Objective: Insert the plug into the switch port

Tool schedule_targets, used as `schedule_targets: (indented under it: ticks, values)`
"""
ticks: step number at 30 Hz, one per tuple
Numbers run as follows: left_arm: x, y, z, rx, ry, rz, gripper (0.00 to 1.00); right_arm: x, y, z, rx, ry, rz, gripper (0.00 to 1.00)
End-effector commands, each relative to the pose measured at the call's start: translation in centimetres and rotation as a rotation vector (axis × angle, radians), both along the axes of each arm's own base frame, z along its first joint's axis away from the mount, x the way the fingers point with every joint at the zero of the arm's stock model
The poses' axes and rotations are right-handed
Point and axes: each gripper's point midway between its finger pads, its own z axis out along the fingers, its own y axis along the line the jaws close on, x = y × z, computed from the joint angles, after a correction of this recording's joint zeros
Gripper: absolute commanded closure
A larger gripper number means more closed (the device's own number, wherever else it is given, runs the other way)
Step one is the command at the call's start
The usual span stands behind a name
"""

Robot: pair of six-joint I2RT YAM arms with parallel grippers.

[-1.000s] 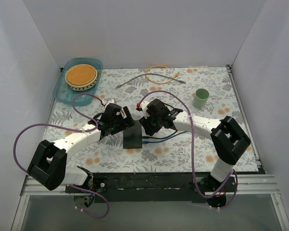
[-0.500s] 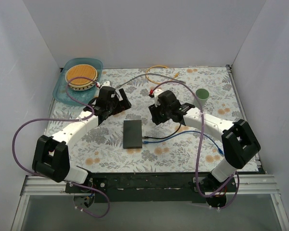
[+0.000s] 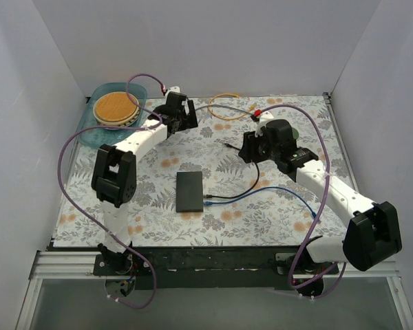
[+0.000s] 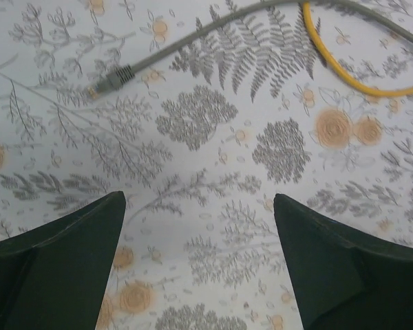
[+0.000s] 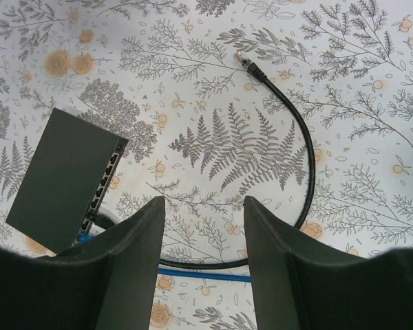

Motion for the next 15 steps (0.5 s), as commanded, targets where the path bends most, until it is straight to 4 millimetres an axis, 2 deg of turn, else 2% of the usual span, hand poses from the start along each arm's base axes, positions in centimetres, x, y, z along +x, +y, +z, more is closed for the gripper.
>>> schedule_targets:
  ticks: [1,2,3,5,6,7,8,9,10,15]
  values:
    - [4.2,2.7,0.9,0.161,-0.047,0.066,0.12,0.0,0.1,1.7,0.056,-0.036,0.011,0.44]
    - [5.7,2.7,2.2,0.174,-0.085,0.068,0.13,-0.1,0.2,1.8,0.062,-0.037,0.020,0.44]
    - [6.3,3.6,-0.1,0.216,-0.042,0.084,0.14,-0.2,0.2,1.6,0.062,-0.030,0.023,0.44]
    - [7.7,4.2,-0.4,0.250,-0.042,0.090,0.16,-0.4,0.2,1.8,0.065,-0.030,0.027,0.44]
    - [8.7,4.8,0.2,0.251,-0.053,0.101,0.18,-0.5,0.1,1.6,0.063,-0.026,0.028,0.44]
    - [9.3,5.0,-1.1,0.266,-0.036,0.098,0.19,-0.6,0.0,1.5,0.063,-0.022,0.026,0.44]
    - [9.7,5.3,-1.5,0.271,-0.031,0.098,0.21,-0.6,0.0,1.4,0.061,-0.022,0.027,0.44]
    - [10.4,6.1,-1.0,0.274,-0.040,0.102,0.21,-0.6,0.0,1.5,0.061,-0.022,0.027,0.44]
    - [10.7,6.1,-2.1,0.272,-0.022,0.083,0.22,-0.6,-0.2,1.3,0.059,-0.018,0.024,0.44]
    - [11.4,7.0,-3.7,0.252,-0.011,0.039,0.25,-0.7,-0.2,1.1,0.058,-0.010,0.026,0.44]
